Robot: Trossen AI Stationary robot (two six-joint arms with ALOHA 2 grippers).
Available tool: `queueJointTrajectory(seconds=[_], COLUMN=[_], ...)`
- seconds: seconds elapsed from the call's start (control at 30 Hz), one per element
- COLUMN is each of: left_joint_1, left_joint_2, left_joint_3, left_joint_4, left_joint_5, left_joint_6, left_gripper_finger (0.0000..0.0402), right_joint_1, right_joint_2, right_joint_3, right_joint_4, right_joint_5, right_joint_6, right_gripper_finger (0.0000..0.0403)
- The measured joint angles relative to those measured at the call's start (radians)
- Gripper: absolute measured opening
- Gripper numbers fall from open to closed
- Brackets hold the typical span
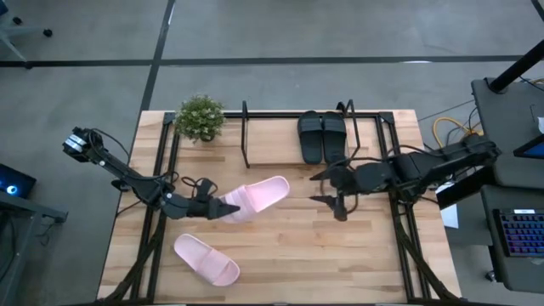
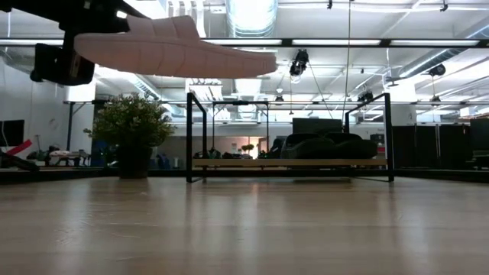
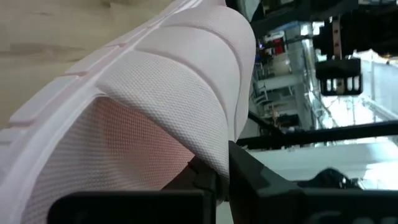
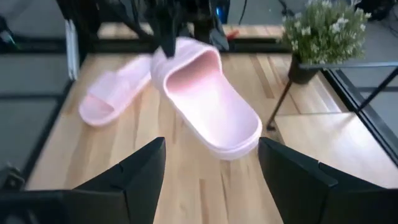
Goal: Pick and place slides into the shelf
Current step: Put the top pink slipper on the shelf
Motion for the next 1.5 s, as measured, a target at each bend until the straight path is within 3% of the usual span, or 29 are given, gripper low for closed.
queueJointTrajectory(seconds=[0.17,0.43,0.6,1.03,1.5], left_joint_1=[0.01,0.017,0.017,0.017,0.017], left_joint_2=[0.0,0.0,0.0,0.001,0.027], left_joint_3=[0.0,0.0,0.0,0.0,0.001], left_joint_4=[0.007,0.016,0.028,0.045,0.128], left_joint_5=[-0.001,-0.046,-0.084,-0.238,-0.229], left_joint_6=[0.004,0.007,0.009,0.009,0.138], left_gripper_finger=[0.0,0.0,0.0,0.0,0.0], right_joint_1=[0.0,0.0,0.0,0.0,-0.026], right_joint_2=[0.09,0.181,0.201,0.194,0.206], right_joint_3=[0.129,0.232,0.246,0.242,0.233], right_joint_4=[-0.112,-0.149,-0.149,-0.096,-0.029], right_joint_5=[0.0,0.056,0.106,0.112,0.104], right_joint_6=[-0.059,-0.108,-0.121,-0.04,-0.017], right_gripper_finger=[0.0243,0.0242,0.0238,0.0238,0.0235])
